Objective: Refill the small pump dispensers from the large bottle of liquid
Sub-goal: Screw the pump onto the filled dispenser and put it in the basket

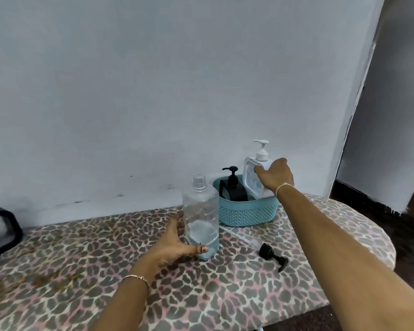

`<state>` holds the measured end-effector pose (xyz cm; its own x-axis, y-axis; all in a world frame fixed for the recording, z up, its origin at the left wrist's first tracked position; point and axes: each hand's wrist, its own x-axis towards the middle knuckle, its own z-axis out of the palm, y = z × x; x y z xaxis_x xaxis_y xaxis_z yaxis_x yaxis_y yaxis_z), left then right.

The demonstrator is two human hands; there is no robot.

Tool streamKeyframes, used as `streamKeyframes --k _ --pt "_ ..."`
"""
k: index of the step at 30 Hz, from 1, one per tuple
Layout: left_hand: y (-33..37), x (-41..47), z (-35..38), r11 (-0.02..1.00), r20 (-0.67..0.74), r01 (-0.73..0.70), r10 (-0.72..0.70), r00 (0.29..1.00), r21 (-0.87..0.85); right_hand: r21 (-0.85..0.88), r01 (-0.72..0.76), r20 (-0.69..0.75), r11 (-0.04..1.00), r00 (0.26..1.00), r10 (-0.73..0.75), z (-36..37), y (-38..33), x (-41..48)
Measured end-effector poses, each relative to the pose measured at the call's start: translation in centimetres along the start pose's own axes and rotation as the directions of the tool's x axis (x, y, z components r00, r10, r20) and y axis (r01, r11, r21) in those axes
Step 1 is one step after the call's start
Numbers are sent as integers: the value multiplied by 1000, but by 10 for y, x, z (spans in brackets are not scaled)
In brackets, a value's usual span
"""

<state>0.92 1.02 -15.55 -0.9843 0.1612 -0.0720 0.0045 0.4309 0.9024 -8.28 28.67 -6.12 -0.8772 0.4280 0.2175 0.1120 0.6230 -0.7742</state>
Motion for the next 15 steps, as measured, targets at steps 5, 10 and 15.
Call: streamKeyframes --k 5,10,15 --pt "-2 16 -3 1000 122 26 -26 992 2 -112 -6 114 994 993 19 37 15 13" --pt "2 19 -4 999 170 10 -3 985 -38 -182 6 252 983 967 41 54 17 14" --pt "-1 21 -5 998 170 12 0 985 -69 -201 -29 399 979 910 108 59 27 28"
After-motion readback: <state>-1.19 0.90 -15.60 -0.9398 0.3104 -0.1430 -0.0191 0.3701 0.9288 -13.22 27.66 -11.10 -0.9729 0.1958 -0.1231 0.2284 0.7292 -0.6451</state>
